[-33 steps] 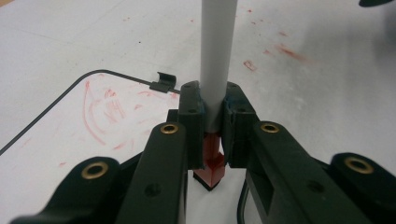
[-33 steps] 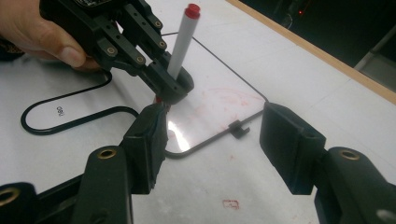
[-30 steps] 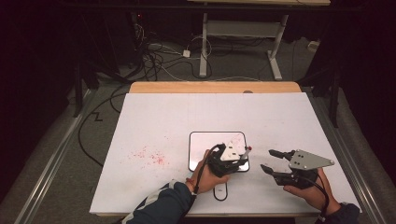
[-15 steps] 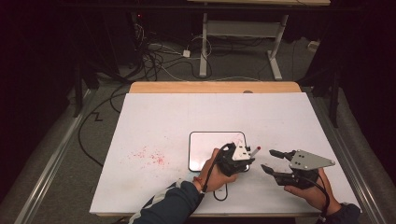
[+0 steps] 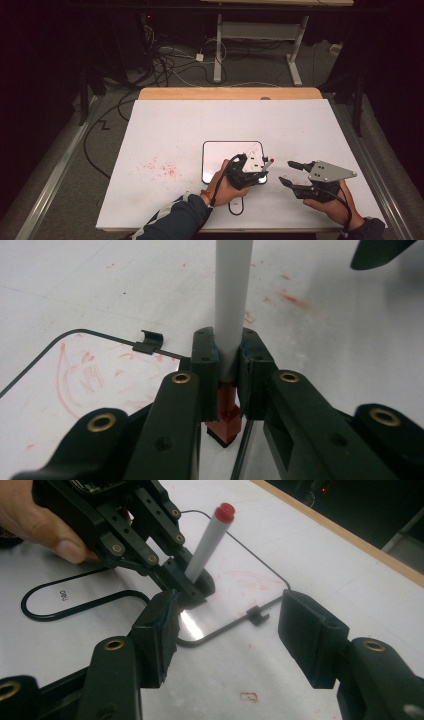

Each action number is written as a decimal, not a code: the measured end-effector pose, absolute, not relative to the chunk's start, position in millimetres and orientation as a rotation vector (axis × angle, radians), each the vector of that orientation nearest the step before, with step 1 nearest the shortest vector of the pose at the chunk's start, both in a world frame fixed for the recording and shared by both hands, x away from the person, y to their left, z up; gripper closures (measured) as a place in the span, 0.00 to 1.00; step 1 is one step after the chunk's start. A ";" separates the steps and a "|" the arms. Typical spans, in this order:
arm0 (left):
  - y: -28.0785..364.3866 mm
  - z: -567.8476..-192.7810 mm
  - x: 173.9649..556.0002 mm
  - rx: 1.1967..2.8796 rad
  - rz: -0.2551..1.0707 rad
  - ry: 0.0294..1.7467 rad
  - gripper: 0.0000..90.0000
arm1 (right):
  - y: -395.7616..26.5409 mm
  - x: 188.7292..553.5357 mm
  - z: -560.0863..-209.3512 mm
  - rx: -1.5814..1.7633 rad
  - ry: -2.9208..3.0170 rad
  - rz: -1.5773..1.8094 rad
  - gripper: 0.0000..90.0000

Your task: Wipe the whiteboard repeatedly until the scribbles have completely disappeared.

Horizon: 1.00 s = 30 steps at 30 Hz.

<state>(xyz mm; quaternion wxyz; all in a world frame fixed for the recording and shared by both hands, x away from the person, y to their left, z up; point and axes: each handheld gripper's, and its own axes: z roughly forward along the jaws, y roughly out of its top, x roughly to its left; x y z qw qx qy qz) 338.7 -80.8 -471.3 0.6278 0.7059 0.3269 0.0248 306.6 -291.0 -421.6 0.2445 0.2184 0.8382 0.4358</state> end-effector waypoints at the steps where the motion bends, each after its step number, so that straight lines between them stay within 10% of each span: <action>1: -80.0 -471.3 339.5 1.612 0.061 0.753 0.87 | -291.0 306.6 -421.8 0.602 2.287 1.191 0.47; 30: -74.9 -459.8 333.6 1.536 0.046 0.683 0.87 | -265.1 313.4 -404.5 0.653 2.253 1.452 0.52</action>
